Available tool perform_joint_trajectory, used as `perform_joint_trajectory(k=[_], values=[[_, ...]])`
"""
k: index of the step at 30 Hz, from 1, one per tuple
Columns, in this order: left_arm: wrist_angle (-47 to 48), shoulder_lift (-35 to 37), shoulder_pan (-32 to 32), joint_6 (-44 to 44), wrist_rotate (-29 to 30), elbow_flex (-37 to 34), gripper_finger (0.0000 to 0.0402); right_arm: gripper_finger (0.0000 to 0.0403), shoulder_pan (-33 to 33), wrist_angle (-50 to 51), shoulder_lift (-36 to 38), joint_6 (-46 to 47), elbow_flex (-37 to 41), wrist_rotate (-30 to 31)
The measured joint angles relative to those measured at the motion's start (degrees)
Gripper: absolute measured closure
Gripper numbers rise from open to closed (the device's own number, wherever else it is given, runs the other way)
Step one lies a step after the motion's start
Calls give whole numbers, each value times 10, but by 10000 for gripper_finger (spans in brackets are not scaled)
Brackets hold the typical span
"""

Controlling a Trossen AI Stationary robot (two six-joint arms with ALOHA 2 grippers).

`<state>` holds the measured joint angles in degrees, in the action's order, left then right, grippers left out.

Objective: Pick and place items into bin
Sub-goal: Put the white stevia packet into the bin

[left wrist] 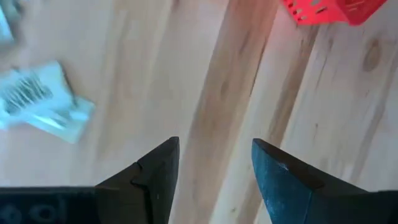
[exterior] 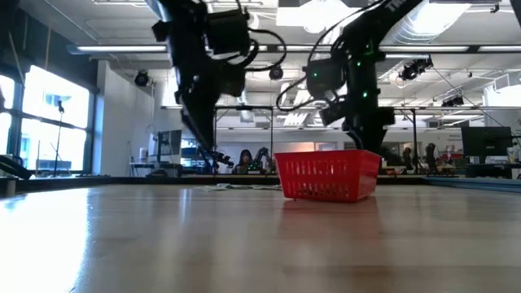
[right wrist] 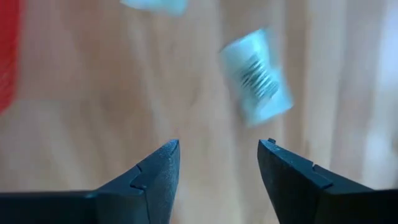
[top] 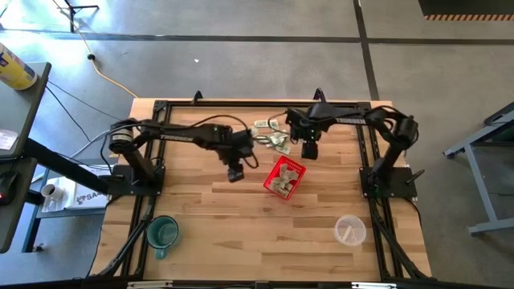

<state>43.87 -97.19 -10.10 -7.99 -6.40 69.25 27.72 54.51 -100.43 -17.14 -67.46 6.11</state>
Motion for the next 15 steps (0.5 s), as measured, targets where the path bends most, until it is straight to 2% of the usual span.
perform_joint_trajectory(k=[7, 12, 15], values=[[-83, 35, 1, -133, -33, -132, 165, 190, 44, -76, -50, -77, -1, -17], [-107, 50, 0, -180, -33, -167, 165, 194, 55, -92, -91, -103, -3, -4], [-117, 53, 0, -182, -32, -167, 165, 203, 62, -84, -110, -97, -20, -20]])
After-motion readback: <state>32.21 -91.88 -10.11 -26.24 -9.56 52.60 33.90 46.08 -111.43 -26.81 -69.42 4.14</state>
